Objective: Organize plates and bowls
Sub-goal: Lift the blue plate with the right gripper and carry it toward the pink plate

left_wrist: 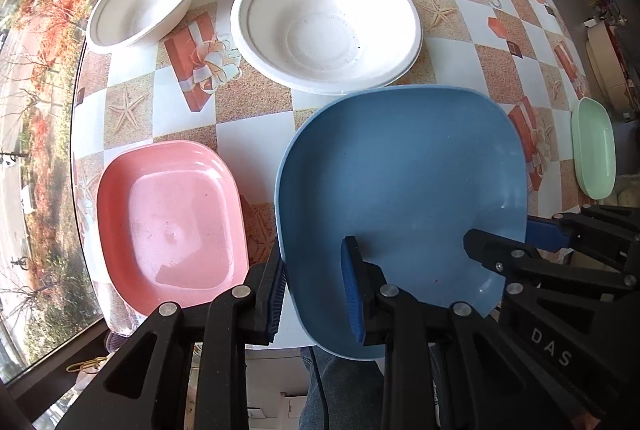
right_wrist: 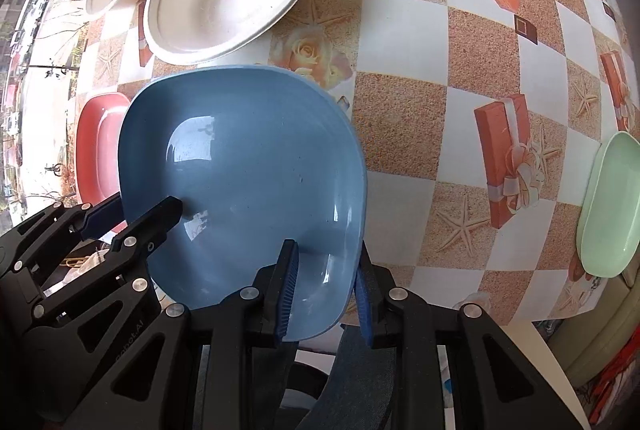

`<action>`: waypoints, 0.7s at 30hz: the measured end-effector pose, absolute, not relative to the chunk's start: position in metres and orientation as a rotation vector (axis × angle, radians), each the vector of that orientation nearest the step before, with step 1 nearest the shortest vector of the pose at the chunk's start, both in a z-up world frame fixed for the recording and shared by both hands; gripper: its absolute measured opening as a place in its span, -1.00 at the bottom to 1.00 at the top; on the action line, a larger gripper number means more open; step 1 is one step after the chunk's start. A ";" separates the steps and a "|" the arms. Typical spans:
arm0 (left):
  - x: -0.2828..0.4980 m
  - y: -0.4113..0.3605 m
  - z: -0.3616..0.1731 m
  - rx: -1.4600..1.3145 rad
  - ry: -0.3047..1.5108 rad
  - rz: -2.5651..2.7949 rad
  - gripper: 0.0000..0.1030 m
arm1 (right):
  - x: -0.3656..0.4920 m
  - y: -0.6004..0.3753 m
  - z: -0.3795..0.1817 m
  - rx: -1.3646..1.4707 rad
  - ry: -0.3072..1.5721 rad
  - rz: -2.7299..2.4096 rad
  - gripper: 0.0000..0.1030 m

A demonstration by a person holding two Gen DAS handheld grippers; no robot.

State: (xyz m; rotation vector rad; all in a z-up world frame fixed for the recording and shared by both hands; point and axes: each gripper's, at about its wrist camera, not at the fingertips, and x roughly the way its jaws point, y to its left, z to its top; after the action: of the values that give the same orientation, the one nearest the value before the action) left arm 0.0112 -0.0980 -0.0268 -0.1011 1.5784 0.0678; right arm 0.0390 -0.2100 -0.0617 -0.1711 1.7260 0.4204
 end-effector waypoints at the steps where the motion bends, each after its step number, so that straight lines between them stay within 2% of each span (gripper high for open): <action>1: 0.010 -0.097 -0.025 -0.105 1.573 0.073 -0.43 | 0.039 -0.207 -0.063 -0.178 1.722 0.424 -0.42; 21: -0.003 -0.051 -0.029 -0.144 1.520 0.169 -0.43 | 0.031 -0.112 -0.040 -0.245 1.678 0.510 -0.42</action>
State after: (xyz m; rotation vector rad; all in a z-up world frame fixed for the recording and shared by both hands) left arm -0.0034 -0.0514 -0.0286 -0.1445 1.5198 0.1693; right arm 0.0313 -0.1124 -0.0404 -0.2454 1.6776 0.5097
